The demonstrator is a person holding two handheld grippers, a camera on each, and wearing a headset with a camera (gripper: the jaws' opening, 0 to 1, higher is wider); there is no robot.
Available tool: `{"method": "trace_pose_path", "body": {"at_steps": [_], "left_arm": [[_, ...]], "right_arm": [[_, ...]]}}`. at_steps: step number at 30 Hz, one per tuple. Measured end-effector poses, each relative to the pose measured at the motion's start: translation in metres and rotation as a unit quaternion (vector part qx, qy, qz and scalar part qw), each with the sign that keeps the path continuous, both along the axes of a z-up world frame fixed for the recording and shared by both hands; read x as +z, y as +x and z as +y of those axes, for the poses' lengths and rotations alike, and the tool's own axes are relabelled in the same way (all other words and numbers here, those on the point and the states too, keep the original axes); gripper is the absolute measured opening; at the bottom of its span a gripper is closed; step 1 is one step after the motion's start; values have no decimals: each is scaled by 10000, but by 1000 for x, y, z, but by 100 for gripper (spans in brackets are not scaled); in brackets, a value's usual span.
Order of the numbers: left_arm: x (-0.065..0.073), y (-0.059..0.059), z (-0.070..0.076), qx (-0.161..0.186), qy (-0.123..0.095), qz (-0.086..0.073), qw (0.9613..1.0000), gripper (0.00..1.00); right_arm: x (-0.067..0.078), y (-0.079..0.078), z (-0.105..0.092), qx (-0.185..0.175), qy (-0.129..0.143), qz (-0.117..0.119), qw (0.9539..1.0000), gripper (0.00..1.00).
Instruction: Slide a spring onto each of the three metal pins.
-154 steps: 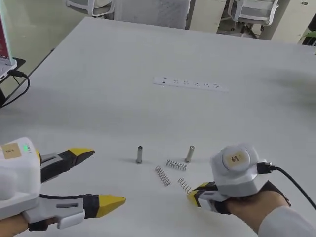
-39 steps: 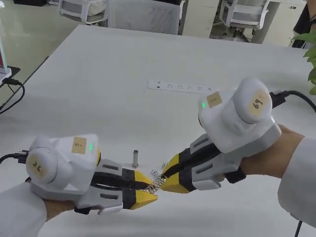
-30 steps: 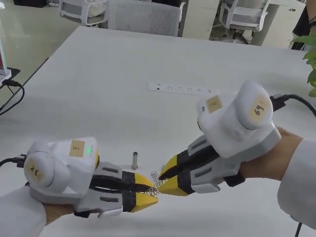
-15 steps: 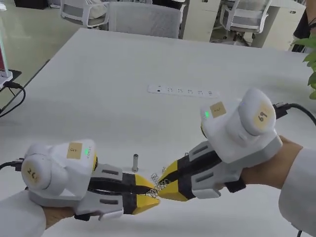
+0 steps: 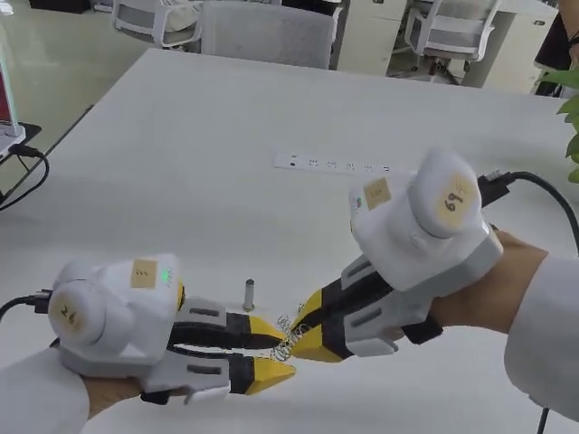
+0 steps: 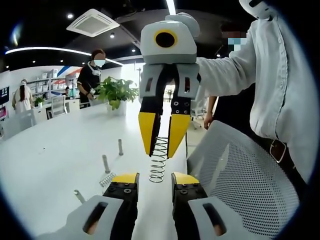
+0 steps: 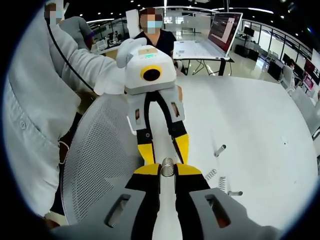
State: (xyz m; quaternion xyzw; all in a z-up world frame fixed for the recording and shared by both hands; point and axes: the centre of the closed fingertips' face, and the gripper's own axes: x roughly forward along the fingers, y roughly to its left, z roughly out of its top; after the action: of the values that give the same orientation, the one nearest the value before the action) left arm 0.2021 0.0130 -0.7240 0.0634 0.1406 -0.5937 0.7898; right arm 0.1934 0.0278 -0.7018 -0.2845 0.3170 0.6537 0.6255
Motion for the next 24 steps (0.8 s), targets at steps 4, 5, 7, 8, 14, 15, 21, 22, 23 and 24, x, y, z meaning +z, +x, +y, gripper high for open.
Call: {"method": "trace_pose_path", "body": {"at_steps": [4,5,7,8,14,15,21,22,23,24], "left_arm": [[-1,7,12,261,6,52,9996,27],[-2,8,16,305,25,33,9995,27],[-5,10,22,429,102,96,9990,37],[-7,13,27,526,135,114,9985,42],[-9,17,45,804,186,100,9965,48],[-9,18,48,865,187,93,9960,49],[-15,20,63,1161,180,181,9929,59],[-16,20,65,1210,177,201,9923,61],[-17,20,66,1240,178,211,9919,62],[-18,20,68,1275,189,212,9914,63]], "right_arm": [[0,10,0,-57,-103,-61,9999,8],[-1,14,0,-93,-151,-86,9998,8],[-1,22,1,-143,-218,-146,9996,8],[-2,25,1,-158,-249,-168,9994,8],[-8,51,4,-266,-491,-297,9980,8],[-9,55,5,-283,-549,-312,9976,8],[-15,75,14,-323,-775,-443,9955,8],[-17,79,17,-317,-812,-474,9951,8],[-18,82,19,-323,-841,-475,9948,8],[-21,86,21,-331,-915,-476,9941,8]]}}
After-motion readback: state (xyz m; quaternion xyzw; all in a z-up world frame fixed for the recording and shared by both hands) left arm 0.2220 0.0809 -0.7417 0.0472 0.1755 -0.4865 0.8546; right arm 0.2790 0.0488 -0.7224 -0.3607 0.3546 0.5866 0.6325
